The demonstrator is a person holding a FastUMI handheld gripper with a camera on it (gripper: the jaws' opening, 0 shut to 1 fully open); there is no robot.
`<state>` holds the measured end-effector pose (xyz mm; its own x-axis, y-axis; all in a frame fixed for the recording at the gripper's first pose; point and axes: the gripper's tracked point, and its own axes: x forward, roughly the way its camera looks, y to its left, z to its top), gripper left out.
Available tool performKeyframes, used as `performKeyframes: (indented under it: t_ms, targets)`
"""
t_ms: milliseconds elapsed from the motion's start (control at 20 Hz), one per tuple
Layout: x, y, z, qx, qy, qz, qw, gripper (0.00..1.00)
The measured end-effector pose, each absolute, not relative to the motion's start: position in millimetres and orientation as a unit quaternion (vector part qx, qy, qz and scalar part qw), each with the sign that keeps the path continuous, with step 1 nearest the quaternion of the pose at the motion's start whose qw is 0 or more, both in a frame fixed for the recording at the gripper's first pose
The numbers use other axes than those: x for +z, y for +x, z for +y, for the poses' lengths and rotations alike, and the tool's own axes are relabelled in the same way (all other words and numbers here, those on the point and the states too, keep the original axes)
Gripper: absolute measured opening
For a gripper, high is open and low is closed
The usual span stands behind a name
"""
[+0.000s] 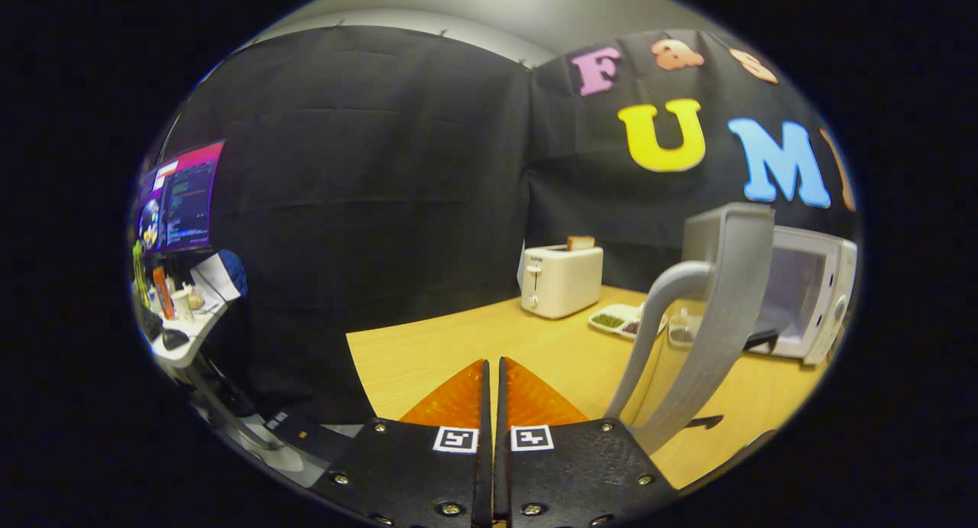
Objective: Open the microwave, put the food inside, and close the microwave door.
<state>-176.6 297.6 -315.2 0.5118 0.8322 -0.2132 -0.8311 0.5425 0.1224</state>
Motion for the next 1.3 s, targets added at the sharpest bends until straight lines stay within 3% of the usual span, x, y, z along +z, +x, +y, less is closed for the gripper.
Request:
performKeyframes:
  t_ms: [200, 550, 850, 1300]
  targets:
    - [-320, -123, 267, 0.389, 0.012, 0.114, 0.914, 0.02]
    - [-331, -100, 221, 0.341, 0.002, 0.104, 0.934, 0.01]
    - [-317, -33, 138, 0.251, -0.016, 0.084, 0.964, 0.01]
    - [-311, 38, 52, 0.167, -0.027, 0.080, 0.982, 0.01]
